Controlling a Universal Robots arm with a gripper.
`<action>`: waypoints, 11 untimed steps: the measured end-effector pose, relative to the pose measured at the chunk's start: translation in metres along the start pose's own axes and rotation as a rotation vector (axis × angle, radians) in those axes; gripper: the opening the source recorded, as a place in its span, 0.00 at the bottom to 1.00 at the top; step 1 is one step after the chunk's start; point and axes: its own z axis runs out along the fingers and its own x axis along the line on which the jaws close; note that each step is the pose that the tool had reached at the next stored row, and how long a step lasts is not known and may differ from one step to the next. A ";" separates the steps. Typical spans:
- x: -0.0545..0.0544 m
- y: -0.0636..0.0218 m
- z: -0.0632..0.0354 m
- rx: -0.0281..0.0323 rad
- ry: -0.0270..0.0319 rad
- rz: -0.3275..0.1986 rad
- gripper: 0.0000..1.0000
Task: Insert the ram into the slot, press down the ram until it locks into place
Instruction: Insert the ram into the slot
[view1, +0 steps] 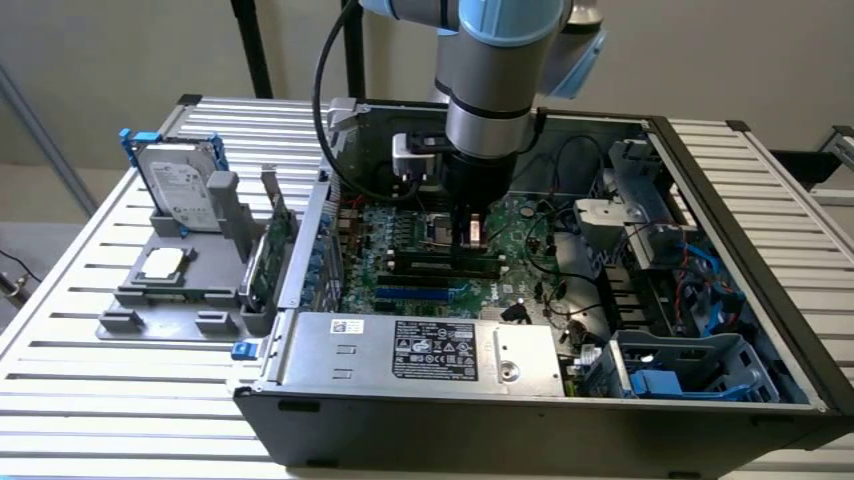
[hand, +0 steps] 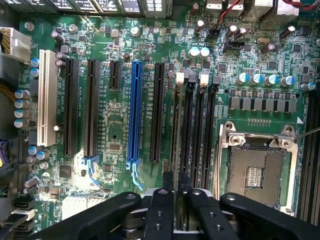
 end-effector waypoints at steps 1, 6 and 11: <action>0.000 0.0000 -0.0002 0.0001 0.0001 0.000 0.21; 0.000 0.0009 -0.0162 0.0001 -0.0003 0.000 0.21; 0.000 0.0061 -0.0209 0.0002 -0.0005 0.000 0.19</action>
